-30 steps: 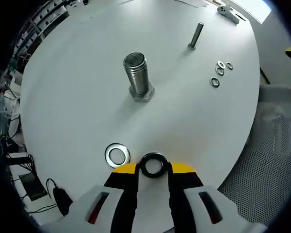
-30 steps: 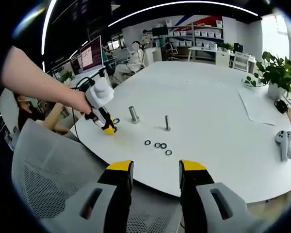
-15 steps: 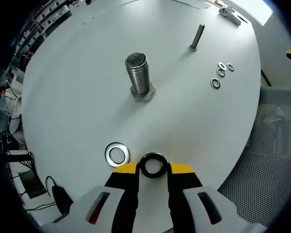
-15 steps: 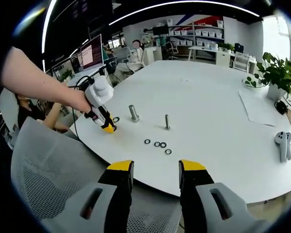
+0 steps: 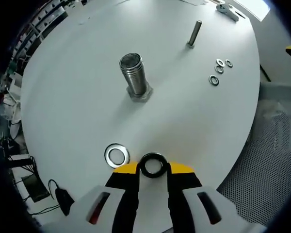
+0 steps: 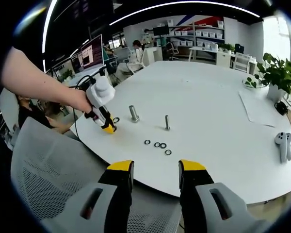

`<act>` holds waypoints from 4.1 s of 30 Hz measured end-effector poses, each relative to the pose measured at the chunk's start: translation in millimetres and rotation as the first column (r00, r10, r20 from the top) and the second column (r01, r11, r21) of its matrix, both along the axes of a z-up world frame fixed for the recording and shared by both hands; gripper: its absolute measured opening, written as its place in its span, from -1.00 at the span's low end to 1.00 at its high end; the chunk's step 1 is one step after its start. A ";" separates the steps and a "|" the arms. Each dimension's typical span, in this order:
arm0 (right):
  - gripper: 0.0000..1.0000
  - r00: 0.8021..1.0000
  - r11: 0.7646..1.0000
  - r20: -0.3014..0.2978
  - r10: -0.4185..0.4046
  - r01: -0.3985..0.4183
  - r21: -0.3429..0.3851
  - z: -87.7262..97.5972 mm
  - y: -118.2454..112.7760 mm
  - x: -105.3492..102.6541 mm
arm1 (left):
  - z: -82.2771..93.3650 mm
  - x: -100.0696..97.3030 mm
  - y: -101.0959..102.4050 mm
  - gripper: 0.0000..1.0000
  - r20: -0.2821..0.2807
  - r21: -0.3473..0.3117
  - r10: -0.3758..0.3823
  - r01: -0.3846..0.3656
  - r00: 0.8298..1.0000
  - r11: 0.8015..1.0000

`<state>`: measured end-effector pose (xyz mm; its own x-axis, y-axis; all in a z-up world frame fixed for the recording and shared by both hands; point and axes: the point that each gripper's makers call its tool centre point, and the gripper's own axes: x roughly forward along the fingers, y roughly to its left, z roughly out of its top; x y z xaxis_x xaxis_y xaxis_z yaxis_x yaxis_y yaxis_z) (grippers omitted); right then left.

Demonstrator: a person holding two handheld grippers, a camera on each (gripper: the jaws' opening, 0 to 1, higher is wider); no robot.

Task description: Place the washer onto the threaded stud by aligning its center hole with the stud, sliding it down to the base, and recovering from edge contact or off-axis alignment until the washer reaches the visible bottom stop.

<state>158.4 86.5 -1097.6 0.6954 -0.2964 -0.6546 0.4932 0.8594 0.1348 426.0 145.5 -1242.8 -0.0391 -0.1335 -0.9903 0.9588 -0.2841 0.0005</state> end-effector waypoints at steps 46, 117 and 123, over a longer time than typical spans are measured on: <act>-0.22 1.000 1.000 0.004 -0.003 0.003 0.003 0.7 -0.3 -0.4 | 58.6 -8.7 -50.3 -0.62 -0.038 -0.052 -0.164 0.162 0.986 0.985; -0.25 0.999 1.000 -0.019 -0.029 0.029 0.009 -4.9 -5.0 -3.6 | 6.7 -7.9 -103.3 -0.58 0.052 0.029 -0.334 0.333 0.941 0.943; -0.25 0.999 1.000 -0.021 -0.025 0.025 0.010 -3.5 -3.2 -4.3 | 7.3 -10.7 -99.9 -0.56 0.033 -0.032 -0.254 0.255 0.967 0.966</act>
